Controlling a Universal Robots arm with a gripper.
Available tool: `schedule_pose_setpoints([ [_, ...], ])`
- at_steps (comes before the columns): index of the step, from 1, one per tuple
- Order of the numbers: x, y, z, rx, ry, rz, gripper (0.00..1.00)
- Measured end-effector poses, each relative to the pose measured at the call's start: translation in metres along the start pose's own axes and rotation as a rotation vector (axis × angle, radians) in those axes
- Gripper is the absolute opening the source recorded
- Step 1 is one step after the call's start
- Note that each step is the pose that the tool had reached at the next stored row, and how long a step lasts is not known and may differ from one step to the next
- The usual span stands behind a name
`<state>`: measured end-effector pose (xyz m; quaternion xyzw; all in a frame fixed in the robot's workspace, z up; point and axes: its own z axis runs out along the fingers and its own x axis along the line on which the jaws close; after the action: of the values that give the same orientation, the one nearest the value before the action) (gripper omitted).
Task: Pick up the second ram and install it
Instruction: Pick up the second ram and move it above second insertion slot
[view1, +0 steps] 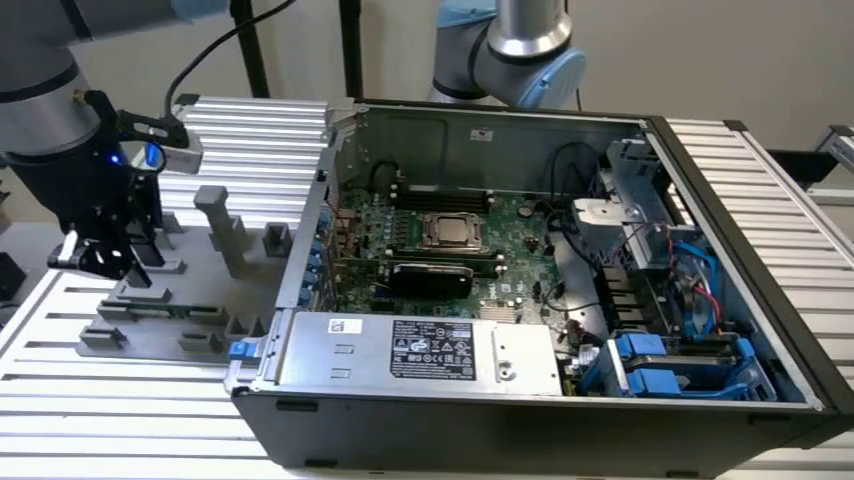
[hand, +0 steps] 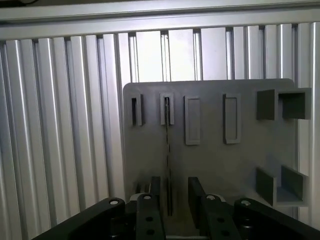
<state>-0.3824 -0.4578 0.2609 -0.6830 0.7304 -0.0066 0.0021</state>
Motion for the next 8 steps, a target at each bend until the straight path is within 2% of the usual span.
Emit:
schedule_pose_setpoints([
  [8, 0.0, 0.0002, 0.0144, -0.0001, 0.0001, 0.0, 1.0],
])
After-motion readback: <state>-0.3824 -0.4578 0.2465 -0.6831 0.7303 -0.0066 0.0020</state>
